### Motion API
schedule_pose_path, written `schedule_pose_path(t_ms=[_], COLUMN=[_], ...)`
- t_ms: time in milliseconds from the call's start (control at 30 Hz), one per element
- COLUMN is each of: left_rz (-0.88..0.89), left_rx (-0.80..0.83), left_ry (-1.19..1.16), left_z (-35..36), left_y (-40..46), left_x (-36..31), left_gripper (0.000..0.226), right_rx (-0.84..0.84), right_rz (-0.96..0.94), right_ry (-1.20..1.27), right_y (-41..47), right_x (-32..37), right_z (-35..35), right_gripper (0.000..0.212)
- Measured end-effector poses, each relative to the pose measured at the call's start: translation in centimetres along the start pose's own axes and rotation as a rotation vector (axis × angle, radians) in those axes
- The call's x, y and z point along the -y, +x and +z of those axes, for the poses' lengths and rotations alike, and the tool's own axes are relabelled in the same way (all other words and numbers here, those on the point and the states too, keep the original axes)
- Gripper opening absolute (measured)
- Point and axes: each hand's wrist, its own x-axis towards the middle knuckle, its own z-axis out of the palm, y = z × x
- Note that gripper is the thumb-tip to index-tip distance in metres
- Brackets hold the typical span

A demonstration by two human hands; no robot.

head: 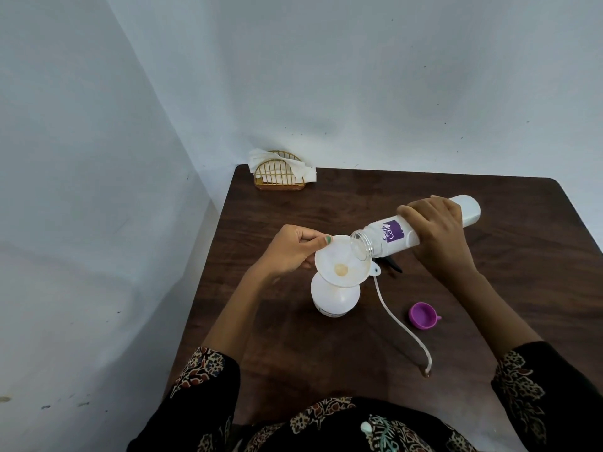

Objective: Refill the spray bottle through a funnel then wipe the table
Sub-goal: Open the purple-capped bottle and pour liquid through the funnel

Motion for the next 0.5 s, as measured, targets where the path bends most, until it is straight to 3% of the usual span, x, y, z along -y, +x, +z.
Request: schedule_pose_path(t_ms=[500], left_rz=[-0.012], left_rx=[-0.001], left_ry=[0.027], left_z=[0.14], left_y=[-0.10], left_x=[-0.09], left_gripper=[0.024], right_rx=[0.000], right_rz=[-0.007], right_ry=[-0.017], right_y=[-0.11], right_x=[-0.12], right_z=[-0.04], right_gripper=[0.068])
